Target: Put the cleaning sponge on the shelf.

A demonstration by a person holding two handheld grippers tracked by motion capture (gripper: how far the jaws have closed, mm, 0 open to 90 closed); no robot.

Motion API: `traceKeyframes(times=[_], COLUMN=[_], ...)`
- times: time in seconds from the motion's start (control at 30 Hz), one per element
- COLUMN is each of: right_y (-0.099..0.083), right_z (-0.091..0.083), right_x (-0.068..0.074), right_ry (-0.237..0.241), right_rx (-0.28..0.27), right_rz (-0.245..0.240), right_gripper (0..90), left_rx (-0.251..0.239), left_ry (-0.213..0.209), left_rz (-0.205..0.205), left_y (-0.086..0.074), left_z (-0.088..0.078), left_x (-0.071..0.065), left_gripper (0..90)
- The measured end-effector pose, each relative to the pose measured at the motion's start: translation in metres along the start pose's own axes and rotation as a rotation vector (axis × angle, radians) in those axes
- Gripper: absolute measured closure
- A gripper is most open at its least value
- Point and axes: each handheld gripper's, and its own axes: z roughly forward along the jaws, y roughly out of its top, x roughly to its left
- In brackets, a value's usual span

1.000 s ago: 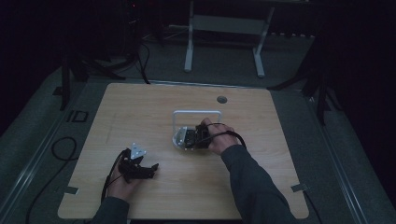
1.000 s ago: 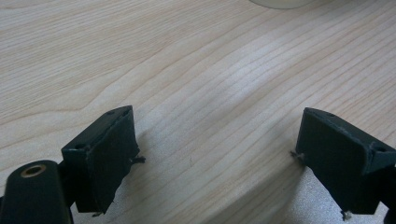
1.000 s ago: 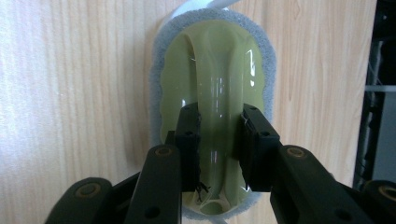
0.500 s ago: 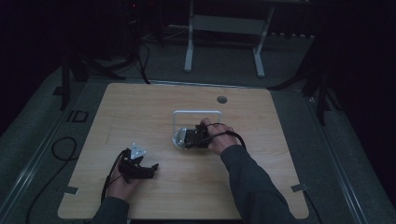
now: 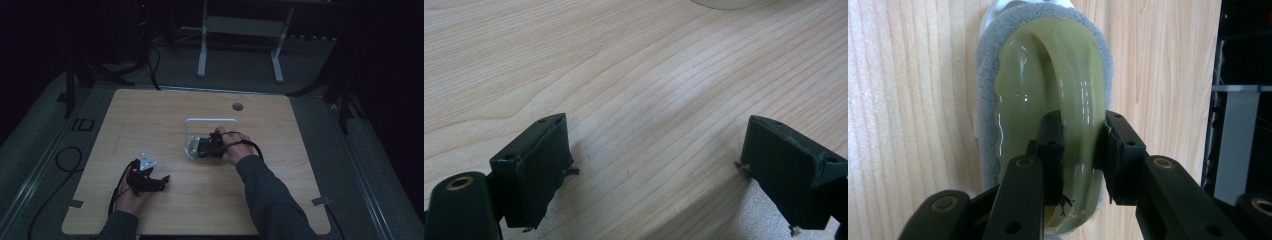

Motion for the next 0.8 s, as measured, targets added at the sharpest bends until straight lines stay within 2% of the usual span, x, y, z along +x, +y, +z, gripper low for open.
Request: traceKeyframes(times=[0.23, 0.43, 0.57, 0.73, 0.8], right_y=[0.0003, -0.0015, -0.0020, -0.0003, 0.0004], right_z=[0.0011, 0.0000, -0.0023, -0.0057, -0.0089], right_x=[-0.0001, -0.0023, -0.0024, -0.0014, -0.0003], right_ry=[0.003, -0.005, -0.011, -0.006, -0.017], right_rx=[0.001, -0.002, -0.011, -0.022, -0.031], right_rz=[0.003, 0.020, 0.031, 0.025, 0.021], right_gripper=[71.7, 61.9, 60.1, 59.0, 58.2], left_rx=[-0.001, -0.001, -0.001, -0.002, -0.001], left_ry=[0.000, 0.000, 0.000, 0.000, 0.000], left_rz=[-0.001, -0.001, -0.002, -0.002, -0.001], left_y=[0.0000, 0.0000, 0.0000, 0.0000, 0.0000], left_z=[0.0000, 0.0000, 0.0001, 0.0001, 0.0001], left_x=[0.0000, 0.0000, -0.0001, -0.0002, -0.0001], left_gripper=[12.4, 12.4, 12.4, 12.4, 12.4])
